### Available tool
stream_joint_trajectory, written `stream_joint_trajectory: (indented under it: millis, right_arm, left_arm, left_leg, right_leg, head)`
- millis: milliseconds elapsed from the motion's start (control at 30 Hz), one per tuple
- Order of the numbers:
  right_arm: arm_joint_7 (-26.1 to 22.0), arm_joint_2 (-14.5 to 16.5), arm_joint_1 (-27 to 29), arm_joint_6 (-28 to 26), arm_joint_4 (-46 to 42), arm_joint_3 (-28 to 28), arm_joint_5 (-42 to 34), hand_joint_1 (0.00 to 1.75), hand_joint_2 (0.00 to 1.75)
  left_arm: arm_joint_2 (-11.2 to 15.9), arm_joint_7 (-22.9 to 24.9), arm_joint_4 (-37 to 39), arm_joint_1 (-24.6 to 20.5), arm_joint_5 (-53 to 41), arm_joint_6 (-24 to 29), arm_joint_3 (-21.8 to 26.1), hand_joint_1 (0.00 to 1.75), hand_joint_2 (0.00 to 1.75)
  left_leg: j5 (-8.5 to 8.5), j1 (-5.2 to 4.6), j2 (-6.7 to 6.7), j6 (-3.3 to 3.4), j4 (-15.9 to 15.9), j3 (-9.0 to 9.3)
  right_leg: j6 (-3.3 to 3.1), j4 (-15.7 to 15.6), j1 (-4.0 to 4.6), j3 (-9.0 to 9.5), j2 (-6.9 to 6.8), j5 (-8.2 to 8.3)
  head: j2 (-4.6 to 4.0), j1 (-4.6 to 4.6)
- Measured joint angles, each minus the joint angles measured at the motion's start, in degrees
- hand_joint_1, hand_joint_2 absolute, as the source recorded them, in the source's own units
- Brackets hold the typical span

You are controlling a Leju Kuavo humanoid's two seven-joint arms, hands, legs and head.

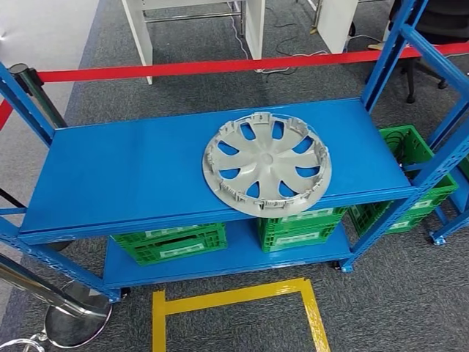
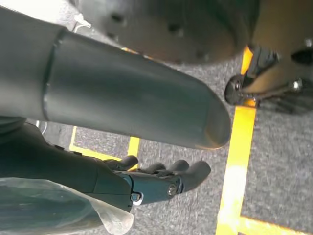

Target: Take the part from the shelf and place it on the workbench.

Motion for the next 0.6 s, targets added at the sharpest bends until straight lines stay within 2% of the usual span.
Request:
stream_joint_trajectory:
  millis: [67,133,267,367,500,600]
  right_arm:
    - [0.4,0.0,0.0,0.0,0.0,0.0,-0.4,0.0,0.0]
    - [0.6,0.0,0.0,0.0,0.0,-0.1,-0.7,0.0,0.0]
    - [0.7,0.0,0.0,-0.1,0.0,-0.4,-1.0,0.0,1.75]
    - [0.8,0.0,-0.1,-0.1,0.0,-0.6,-1.3,0.0,1.75]
    - [-1.1,0.0,0.0,0.0,0.0,-1.5,-3.3,0.0,0.0]
    - [-2.7,0.0,0.1,0.6,0.0,-2.4,-4.0,0.0,0.0]
  left_arm:
    - [0.0,0.0,0.0,0.1,0.4,-0.5,0.6,0.0,1.75]
    - [-0.1,0.0,0.0,0.0,0.5,-0.8,1.0,0.0,1.75]
    - [-0.1,0.1,0.0,-0.1,0.5,-1.0,1.4,0.0,1.75]
    - [-0.1,0.2,0.0,-0.1,0.4,-1.2,1.7,0.0,1.75]
    - [-0.2,-0.4,0.0,-0.1,-0.6,-1.2,1.9,0.0,0.0]
    - [-0.2,-2.1,0.0,-0.1,-0.3,-0.8,2.1,0.0,0.0]
  left_leg:
    - [-0.09,-0.04,0.0,0.2,0.0,0.04]
    - [-0.16,-0.04,0.0,0.38,0.0,0.06]
    - [-0.22,-0.05,0.0,0.67,0.0,0.1]
    - [-0.27,-0.06,0.0,0.83,0.0,0.19]
    - [-0.29,-0.06,0.0,0.85,0.1,0.25]
    - [-0.28,-0.05,0.0,0.85,0.1,0.25]
  right_leg:
    - [0.16,-0.3,-0.03,0.15,0.03,0.09]
    - [0.32,-0.6,-0.03,0.23,0.03,0.16]
    - [0.55,-0.8,-0.05,0.19,0.05,0.26]
    - [0.7,-0.9,-0.06,0.03,0.04,0.24]
    - [0.8,-0.9,-0.06,0.04,0.04,0.22]
    - [0.8,-0.9,-0.04,0.18,0.04,0.22]
  head:
    - [0.0,-0.02]
    - [0.0,0.0]
    - [0.0,-0.01]
    - [0.0,-0.01]
    - [0.0,-0.03]
    - [0.0,-0.03]
